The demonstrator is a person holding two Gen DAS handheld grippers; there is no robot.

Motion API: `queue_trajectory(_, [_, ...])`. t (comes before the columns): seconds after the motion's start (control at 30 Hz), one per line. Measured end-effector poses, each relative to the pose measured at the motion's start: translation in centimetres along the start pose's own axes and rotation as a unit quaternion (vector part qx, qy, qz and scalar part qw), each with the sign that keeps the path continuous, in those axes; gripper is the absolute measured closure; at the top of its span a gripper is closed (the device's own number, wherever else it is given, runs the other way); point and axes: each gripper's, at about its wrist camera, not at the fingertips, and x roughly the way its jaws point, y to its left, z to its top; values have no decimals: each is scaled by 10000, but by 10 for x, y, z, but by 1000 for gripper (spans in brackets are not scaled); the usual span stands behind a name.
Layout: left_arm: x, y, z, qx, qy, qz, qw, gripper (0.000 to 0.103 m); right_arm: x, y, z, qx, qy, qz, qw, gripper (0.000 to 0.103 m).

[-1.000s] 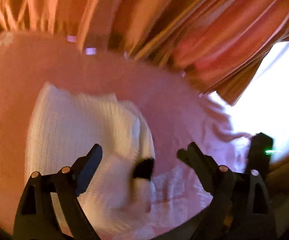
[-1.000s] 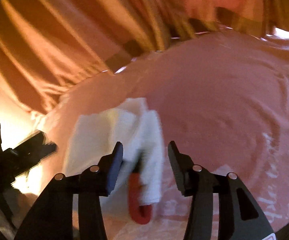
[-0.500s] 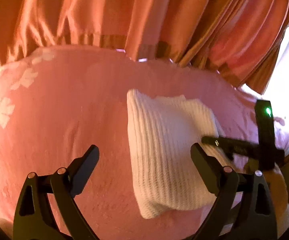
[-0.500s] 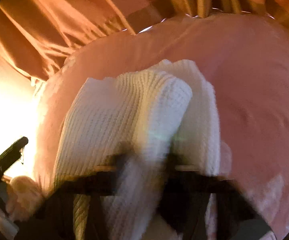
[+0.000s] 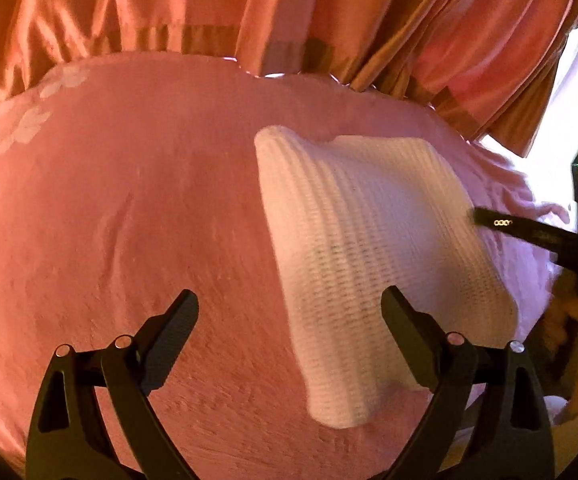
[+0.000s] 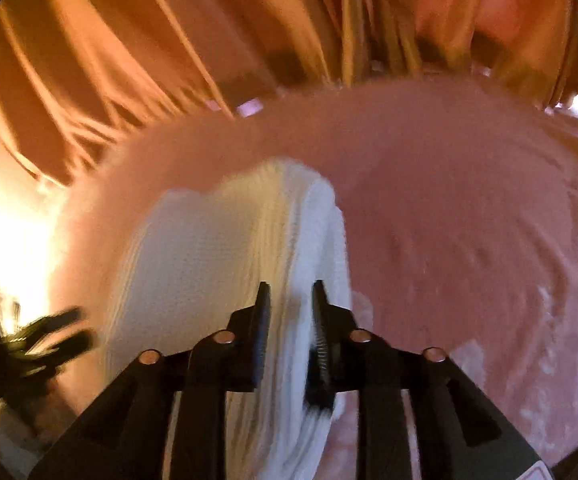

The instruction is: Fold small clothes

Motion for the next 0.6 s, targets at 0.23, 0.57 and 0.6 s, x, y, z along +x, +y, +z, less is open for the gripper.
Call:
queue_trajectory(0.23, [3,-8,-4,65,82,-33,9999,13,-11,7,-79,456,623,206,9968,71])
queue_trajectory(0.57, [1,-11,-8,128,12,125,9998,13,-9,-2,-74,171,664,-397,9969,88])
queue_trajectory(0.6, [3,-11,-8,102,42,112,9999,13,5,-7,-80,181,906,-442,9947,84])
